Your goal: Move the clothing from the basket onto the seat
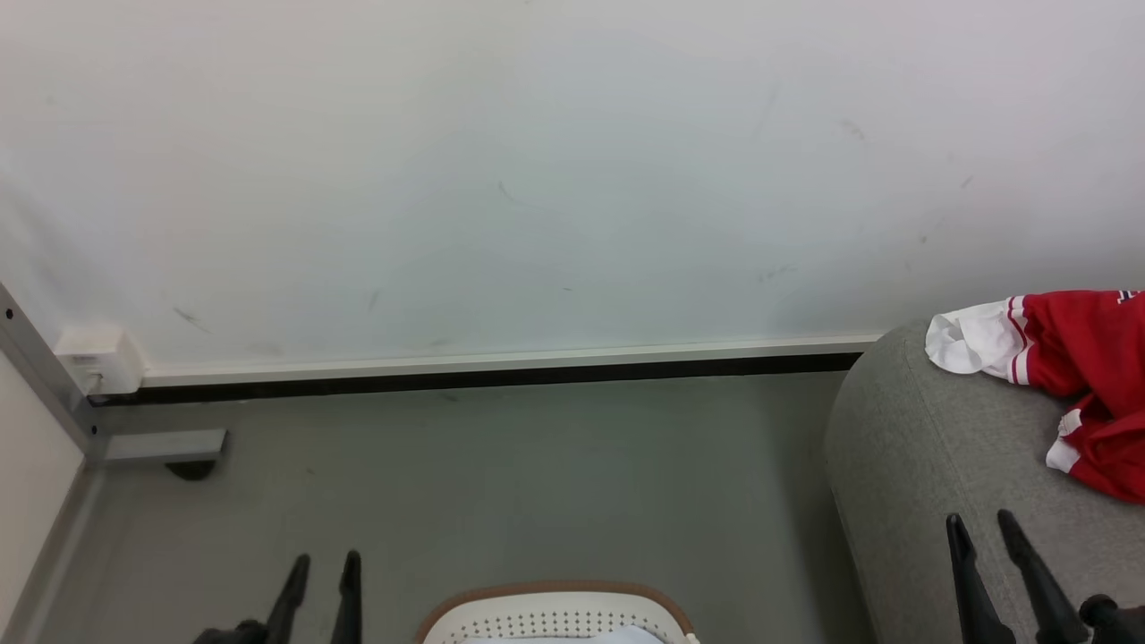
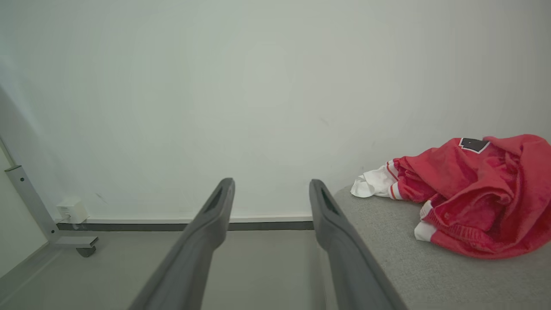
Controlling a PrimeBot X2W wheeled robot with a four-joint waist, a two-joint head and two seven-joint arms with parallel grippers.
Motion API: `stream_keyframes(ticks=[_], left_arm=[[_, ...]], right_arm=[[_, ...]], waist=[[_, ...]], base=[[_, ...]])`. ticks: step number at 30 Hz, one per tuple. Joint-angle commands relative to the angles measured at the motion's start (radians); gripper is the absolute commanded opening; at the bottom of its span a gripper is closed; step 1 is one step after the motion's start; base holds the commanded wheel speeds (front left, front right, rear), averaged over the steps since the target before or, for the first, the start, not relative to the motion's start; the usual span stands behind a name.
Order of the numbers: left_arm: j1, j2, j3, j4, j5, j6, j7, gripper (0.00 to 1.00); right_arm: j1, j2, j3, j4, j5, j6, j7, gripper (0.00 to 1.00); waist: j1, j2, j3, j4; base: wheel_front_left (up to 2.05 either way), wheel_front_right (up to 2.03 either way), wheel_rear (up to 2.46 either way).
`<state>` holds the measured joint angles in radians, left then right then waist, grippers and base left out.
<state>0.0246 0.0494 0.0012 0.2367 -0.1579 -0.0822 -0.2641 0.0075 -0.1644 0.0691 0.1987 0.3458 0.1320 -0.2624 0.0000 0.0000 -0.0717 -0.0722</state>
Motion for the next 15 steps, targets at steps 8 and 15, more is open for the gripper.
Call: stream_keyframes(ticks=[8,15], left_arm=[[-0.009,-0.005,0.015,0.041,-0.104,-0.004,0.038,0.0],[-0.018,-0.004,0.02,0.032,-0.239,-0.008,0.068,0.0]], right_arm=[[0.001,0.02,-0.011,0.029,0.094,0.0,0.033,0.0],[-0.012,0.029,-0.028,0.03,0.209,0.0,0.067,0.0]], waist=[[0.0,0.0,0.003,0.003],[0.0,0.0,0.007,0.007]], base=[[0.0,0.0,0.0],[0.0,0.0,0.0]])
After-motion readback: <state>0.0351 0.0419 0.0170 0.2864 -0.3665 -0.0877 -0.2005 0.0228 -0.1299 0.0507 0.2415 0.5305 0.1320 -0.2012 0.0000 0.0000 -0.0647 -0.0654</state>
